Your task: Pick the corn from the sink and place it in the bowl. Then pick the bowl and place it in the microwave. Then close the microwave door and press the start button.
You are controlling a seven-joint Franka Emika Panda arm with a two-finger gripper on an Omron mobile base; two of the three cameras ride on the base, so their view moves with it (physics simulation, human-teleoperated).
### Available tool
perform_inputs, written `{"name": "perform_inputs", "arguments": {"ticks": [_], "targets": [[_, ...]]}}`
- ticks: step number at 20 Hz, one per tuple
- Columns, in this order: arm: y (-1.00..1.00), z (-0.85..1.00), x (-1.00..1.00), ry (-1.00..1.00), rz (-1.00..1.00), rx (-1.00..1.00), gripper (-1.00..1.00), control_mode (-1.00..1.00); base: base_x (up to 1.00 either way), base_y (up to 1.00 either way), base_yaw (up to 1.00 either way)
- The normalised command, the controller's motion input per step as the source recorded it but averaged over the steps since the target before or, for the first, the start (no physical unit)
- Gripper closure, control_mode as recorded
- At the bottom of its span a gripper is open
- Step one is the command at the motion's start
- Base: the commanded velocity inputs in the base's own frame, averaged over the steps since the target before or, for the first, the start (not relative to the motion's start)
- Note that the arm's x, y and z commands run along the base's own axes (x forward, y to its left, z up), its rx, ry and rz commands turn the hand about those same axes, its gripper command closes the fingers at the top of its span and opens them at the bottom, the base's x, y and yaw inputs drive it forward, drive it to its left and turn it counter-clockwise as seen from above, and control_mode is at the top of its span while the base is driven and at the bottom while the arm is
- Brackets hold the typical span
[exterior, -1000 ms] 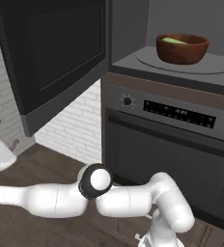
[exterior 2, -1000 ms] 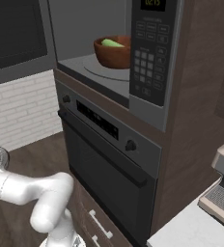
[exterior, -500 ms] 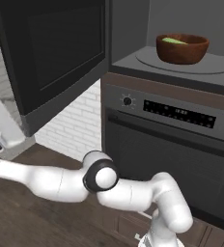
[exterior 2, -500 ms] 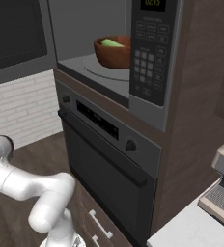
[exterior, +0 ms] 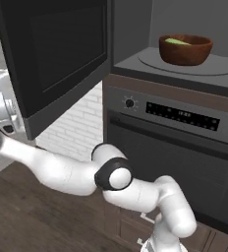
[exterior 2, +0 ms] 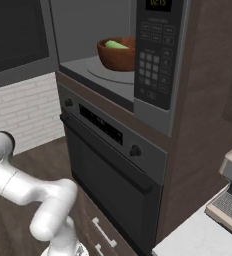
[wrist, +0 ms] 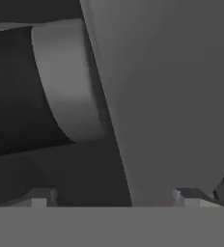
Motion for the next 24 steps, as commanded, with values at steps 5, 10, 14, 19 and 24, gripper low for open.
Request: {"name": "perform_inputs", "arguments": {"ticks": [5, 10, 14, 19, 24], "targets": [[-1.00, 0.00, -0.81, -0.23, 0.00, 0.18, -1.00, -1.00, 0.00, 0.00, 0.00], [-1.00, -0.19, -0.75, -0.20, 0.01, 0.18, -1.00, -1.00, 0.00, 0.00, 0.00], [-1.00, -0.71, -0.54, -0.10, 0.04, 0.19, -1.00, -1.00, 0.00, 0.00, 0.00], [-1.00, -1.00, -0.02, -0.02, 0.02, 0.16, -1.00, -1.00, 0.00, 0.00, 0.00], [-1.00, -0.97, 0.34, -0.01, 0.02, 0.16, -1.00, -1.00, 0.00, 0.00, 0.00]]}}
